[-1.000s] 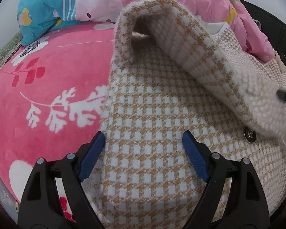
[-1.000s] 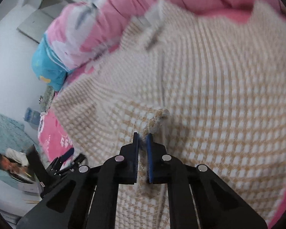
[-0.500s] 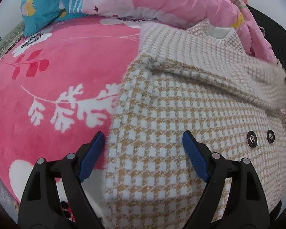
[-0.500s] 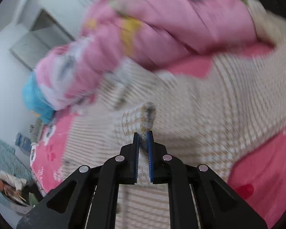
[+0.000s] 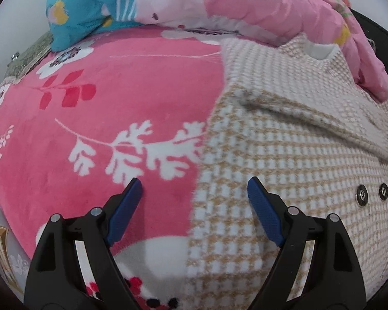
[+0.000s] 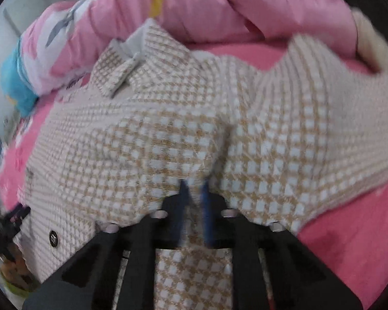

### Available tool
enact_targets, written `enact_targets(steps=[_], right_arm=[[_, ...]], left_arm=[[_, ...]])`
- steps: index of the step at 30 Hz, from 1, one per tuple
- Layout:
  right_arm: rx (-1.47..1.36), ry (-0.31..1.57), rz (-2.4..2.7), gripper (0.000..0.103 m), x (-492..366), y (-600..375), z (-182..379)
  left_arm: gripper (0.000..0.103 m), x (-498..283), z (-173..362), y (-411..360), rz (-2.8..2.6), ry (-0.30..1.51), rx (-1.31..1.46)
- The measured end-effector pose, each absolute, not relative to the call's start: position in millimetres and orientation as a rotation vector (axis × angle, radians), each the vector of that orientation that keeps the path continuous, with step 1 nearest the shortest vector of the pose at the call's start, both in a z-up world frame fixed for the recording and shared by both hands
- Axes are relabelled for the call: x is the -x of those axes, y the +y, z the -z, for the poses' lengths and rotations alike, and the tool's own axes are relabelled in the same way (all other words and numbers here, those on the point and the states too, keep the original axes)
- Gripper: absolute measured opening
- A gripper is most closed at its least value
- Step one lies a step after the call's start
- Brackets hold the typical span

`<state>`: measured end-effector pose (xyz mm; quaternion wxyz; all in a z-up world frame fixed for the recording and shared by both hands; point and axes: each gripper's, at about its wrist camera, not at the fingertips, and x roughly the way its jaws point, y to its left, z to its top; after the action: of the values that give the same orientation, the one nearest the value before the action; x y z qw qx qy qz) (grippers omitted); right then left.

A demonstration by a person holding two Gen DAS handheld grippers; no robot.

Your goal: Fold large clothes

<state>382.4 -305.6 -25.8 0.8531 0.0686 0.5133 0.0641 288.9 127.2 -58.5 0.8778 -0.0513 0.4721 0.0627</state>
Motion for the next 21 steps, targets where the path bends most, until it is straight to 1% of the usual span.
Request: enact_targets(steps=[3, 5, 8, 10, 12, 13, 16, 18, 19, 20, 21], right_arm=[[-0.21, 0.973, -0.164, 0.008, -381, -314, -14], [-0.228, 0.938, -0.175, 0.008, -381, -318, -28], [-0.21, 0.984, -0.163, 0.01, -390, -318, -14], [-0.167, 1.073, -0.108, 0.015, -399, -320, 13], [-0.128, 1.097, -0.006, 0.016, -402, -332, 25], [-0.147, 1.086, 0.013, 0.018, -400, -339, 23], [-0.246, 1.0, 0.002, 0.03, -392, -359, 0], [-0.217, 0.943, -0.017, 0.036, -391, -351, -16], [-0.201, 0.937, -0.046, 0.041, -394, -342, -18], [-0.175, 0.94, -0.088, 0.043, -395, -328, -19], [-0.136, 0.948, -0.128, 0.043, -397, -311, -16]], left_arm=[[0.08, -291, 61, 132, -0.138, 0.988, 0.122], [0.08, -290, 60, 132, -0.137, 0.987, 0.122], [0.08, -288, 56, 130, -0.124, 0.98, 0.115], [0.08, -286, 51, 129, -0.115, 0.969, 0.116], [0.08, -283, 41, 130, -0.098, 0.956, 0.123], [0.08, -283, 37, 130, -0.092, 0.951, 0.122], [0.08, -282, 16, 126, -0.061, 0.924, 0.098], [0.085, -288, 2, 119, -0.038, 0.904, 0.084], [0.086, -295, -5, 113, -0.024, 0.888, 0.079], [0.086, -302, -10, 106, -0.012, 0.884, 0.077], [0.086, -308, -12, 100, 0.004, 0.886, 0.082]])
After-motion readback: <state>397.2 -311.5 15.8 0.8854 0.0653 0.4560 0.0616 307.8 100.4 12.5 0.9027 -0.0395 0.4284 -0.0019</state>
